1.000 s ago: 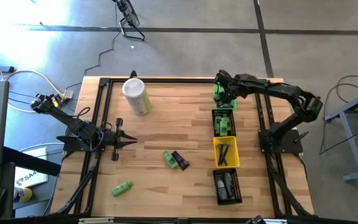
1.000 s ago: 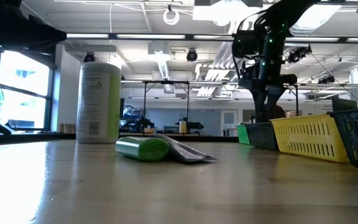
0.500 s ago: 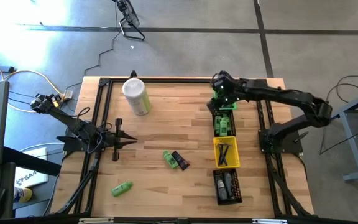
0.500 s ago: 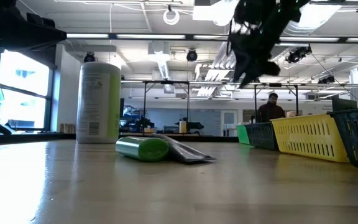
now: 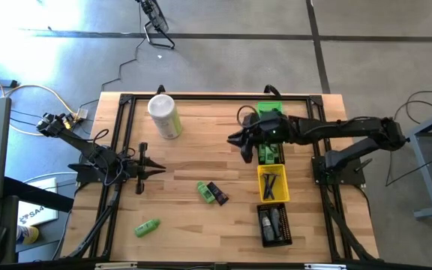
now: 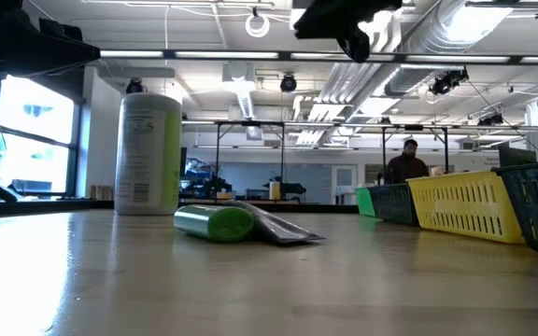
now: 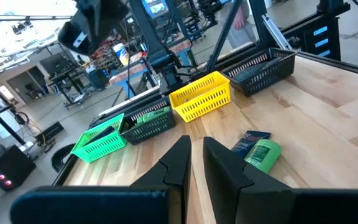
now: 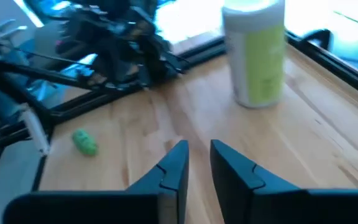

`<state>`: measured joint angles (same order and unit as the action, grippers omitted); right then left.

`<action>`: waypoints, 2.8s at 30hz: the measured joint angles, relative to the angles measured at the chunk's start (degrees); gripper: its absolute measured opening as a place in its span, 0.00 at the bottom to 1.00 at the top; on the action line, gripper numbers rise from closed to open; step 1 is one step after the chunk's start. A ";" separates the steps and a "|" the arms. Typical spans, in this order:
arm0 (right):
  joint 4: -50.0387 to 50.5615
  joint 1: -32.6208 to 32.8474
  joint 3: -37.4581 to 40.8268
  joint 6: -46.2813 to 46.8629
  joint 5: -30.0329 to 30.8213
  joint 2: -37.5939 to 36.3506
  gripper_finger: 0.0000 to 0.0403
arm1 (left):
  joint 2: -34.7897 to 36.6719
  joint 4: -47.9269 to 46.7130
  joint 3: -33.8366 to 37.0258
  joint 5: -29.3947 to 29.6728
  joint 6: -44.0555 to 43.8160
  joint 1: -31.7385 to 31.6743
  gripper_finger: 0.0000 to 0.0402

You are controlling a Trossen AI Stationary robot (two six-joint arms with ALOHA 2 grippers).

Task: Pick & Place Travel size toiletries
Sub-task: Put the green shampoo into the top black basket

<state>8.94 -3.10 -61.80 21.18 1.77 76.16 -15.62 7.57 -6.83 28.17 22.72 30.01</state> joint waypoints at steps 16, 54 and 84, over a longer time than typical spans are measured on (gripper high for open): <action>-11.46 7.87 0.02 -13.07 11.78 0.04 0.11 | -0.02 1.87 0.00 -0.21 -3.67 0.01 0.09; -7.14 10.99 0.04 -4.43 16.32 3.09 0.10 | 0.00 -2.17 0.00 0.01 -22.36 -0.01 0.09; -11.84 16.12 3.16 -6.00 17.69 15.13 0.10 | -0.02 -4.26 0.00 -0.36 -30.56 0.01 0.09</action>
<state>-2.91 13.02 -58.64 15.18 19.47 91.29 -15.63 3.31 -6.83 27.81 -7.84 30.02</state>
